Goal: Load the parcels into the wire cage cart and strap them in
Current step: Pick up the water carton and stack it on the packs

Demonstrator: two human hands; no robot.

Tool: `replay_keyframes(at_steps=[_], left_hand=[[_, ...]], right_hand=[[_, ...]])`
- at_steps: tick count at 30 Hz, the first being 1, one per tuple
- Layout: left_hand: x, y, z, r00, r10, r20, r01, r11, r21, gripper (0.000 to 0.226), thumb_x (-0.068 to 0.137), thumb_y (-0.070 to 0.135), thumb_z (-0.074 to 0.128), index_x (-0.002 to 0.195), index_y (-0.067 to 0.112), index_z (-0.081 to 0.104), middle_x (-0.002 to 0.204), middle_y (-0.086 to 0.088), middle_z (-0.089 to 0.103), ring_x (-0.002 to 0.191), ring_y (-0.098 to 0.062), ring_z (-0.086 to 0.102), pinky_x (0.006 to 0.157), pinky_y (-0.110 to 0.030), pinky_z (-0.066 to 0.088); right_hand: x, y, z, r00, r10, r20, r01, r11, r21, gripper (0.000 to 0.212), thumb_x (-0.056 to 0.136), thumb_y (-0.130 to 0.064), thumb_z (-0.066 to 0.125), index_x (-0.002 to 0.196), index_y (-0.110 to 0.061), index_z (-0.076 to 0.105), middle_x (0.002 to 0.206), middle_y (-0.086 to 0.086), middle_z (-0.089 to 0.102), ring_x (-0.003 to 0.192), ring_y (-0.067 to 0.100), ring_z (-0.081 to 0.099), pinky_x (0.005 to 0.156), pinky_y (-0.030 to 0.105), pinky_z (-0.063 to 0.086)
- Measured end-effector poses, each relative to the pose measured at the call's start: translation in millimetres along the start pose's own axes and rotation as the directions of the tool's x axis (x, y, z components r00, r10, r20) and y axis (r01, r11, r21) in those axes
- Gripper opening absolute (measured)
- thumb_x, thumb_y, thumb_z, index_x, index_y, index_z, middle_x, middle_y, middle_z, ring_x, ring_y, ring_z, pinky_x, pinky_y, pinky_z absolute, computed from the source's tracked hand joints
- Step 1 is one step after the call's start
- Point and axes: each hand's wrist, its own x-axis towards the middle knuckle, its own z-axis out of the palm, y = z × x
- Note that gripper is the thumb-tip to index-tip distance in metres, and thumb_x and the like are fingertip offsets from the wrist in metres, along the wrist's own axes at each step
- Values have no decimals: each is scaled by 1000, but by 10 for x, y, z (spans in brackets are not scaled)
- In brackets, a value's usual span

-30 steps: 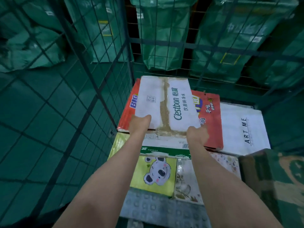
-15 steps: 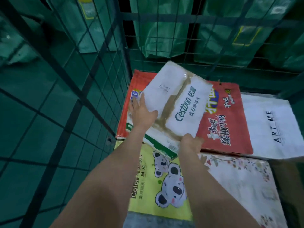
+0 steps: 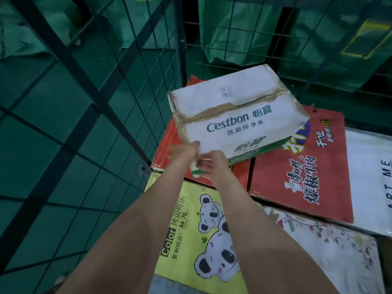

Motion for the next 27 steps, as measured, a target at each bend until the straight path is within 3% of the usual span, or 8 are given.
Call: replay_keyframes(at_steps=[2, 4, 8, 11, 13, 16, 20, 27], left_hand=[[12, 12, 62, 981, -114, 160, 129, 988, -84, 68, 94, 51, 40, 147, 12, 22, 149, -14, 31, 129, -42, 39, 98, -60, 37], [50, 80, 87, 969, -116, 216, 165, 960, -227, 63, 96, 54, 35, 141, 10, 32, 137, -17, 46, 112, -41, 55, 92, -57, 46], [122, 339, 137, 971, -15, 240, 141, 846, -514, 57, 99, 45, 39, 143, 10, 31, 134, -20, 47, 117, -39, 51, 98, -47, 41], [248, 502, 193, 990, -43, 135, 110, 840, -531, 66, 95, 47, 44, 147, 12, 23, 147, -14, 37, 123, -39, 49, 101, -45, 41], [359, 568, 216, 1000, -23, 16, 28, 873, -487, 70, 94, 40, 48, 147, 8, 17, 144, -14, 42, 120, -35, 52, 99, -44, 44], [532, 708, 240, 989, 111, -93, -139, 908, -396, 73, 93, 34, 53, 146, 3, 13, 144, -18, 38, 126, -35, 47, 102, -46, 43], [662, 920, 212, 987, 159, -22, -154, 898, -412, 70, 97, 35, 46, 148, 10, 6, 150, -9, 28, 130, -32, 40, 109, -44, 35], [828, 1170, 270, 985, 173, -10, -167, 930, -328, 76, 95, 33, 49, 148, 14, -3, 150, -16, 33, 134, -35, 38, 111, -47, 32]], right_hand=[[-49, -110, 91, 983, -77, 167, 74, 997, 27, 21, 90, -5, 39, 93, -1, 59, 101, 12, 62, 96, 27, 56, 74, 39, 46], [28, -315, 83, 976, -157, 154, 167, 984, -54, 18, 93, -3, 38, 90, -3, 55, 102, 13, 58, 99, 29, 56, 82, 45, 49], [282, -739, -291, 935, -297, -193, 261, 947, -188, 34, 96, -9, 41, 129, -2, 40, 123, 15, 50, 107, 30, 56, 94, 42, 48], [421, -904, -678, 838, -353, -417, 324, 935, -140, 55, 95, -18, 49, 141, -9, 20, 130, 15, 48, 93, 25, 51, 89, 36, 47], [512, -1004, -873, 808, -274, -522, 290, 956, -54, 67, 88, -26, 55, 143, -11, 20, 121, 10, 53, 94, 25, 55, 91, 45, 49], [627, -1095, -1012, 876, -156, -456, 210, 975, 71, 64, 85, -34, 55, 138, -9, 30, 121, 10, 56, 101, 30, 59, 83, 48, 50], [686, -1189, -1013, 958, -134, -255, 157, 985, 72, 33, 96, -42, 42, 117, -17, 41, 111, 9, 62, 99, 30, 61, 81, 45, 46], [987, -1351, -943, 932, -157, -327, 193, 978, 83, 42, 96, -29, 46, 131, -9, 37, 117, 18, 60, 71, 26, 63, 50, 34, 50]])
